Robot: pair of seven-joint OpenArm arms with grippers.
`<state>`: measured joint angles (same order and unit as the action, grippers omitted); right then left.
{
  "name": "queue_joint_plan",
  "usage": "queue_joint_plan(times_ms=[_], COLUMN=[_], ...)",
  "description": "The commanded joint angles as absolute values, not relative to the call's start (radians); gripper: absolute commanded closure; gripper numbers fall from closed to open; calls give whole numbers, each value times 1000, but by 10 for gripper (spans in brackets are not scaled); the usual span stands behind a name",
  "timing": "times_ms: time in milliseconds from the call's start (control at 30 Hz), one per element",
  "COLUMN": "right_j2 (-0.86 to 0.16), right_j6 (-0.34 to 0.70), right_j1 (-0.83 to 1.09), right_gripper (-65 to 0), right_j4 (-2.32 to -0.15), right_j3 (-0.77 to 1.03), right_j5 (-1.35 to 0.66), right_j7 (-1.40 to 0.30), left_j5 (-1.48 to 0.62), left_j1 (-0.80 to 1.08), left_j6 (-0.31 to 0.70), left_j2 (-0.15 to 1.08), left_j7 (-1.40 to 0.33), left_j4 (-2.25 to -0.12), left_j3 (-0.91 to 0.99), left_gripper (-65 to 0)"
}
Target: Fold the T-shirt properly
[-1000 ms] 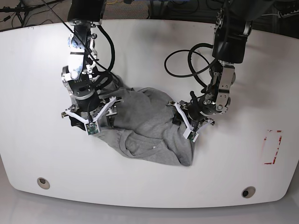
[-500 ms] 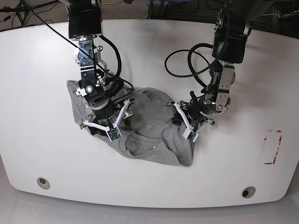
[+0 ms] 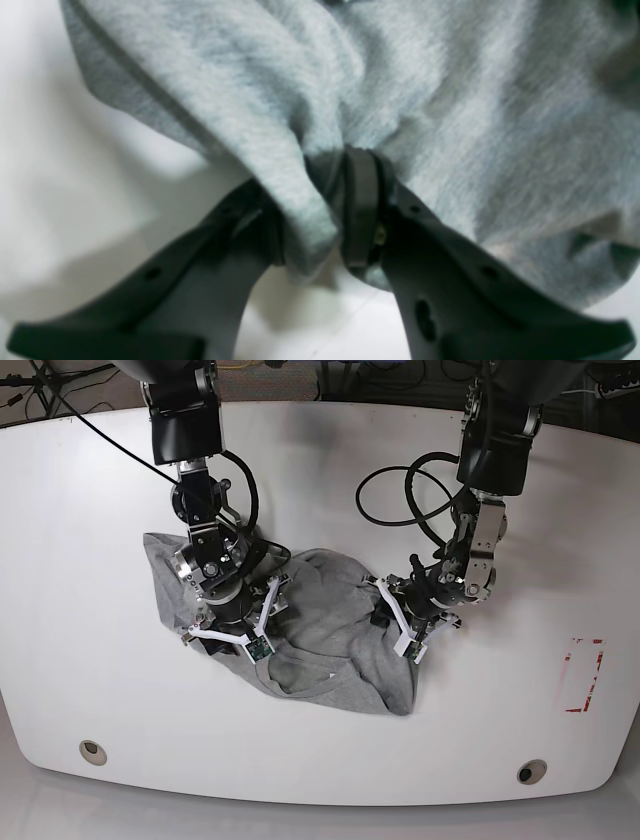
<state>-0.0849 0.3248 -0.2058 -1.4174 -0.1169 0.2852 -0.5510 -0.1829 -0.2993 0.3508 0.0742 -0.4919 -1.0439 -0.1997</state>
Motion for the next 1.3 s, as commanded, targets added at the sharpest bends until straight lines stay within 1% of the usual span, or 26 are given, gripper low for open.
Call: queue_joint_plan(times_ms=[0,333,567,1133,1267], right_j2=[-93,-108,-102,-108,-104], right_j6=[320,318,317,318,318], right_j1=[-245,-269,-297,-349,-369], right_gripper=[-409,-409,-409,-406,-404], right_j4=[-1409,-1385,-1380,-1343,-1285], right_j3=[-111,-108,-71,-79,-79], right_j5=[286,285,289,291,291], right_j7=[-522,-498,-496,-499,-501], left_j5=[-133,-131,-131,-130,-130], left_j1=[-294,-292,-292,-292,-292], left_j6=[334,334,334,334,334], left_j2=[85,87,87,87,87], left_j7=[-584,-582,-582,-581,-581], left_j4=[-1035,-1035,-1035,-1035,-1035], left_j3=[-202,-202,-202,-202,-202], left_gripper=[-157,-157,-157,-157,-157])
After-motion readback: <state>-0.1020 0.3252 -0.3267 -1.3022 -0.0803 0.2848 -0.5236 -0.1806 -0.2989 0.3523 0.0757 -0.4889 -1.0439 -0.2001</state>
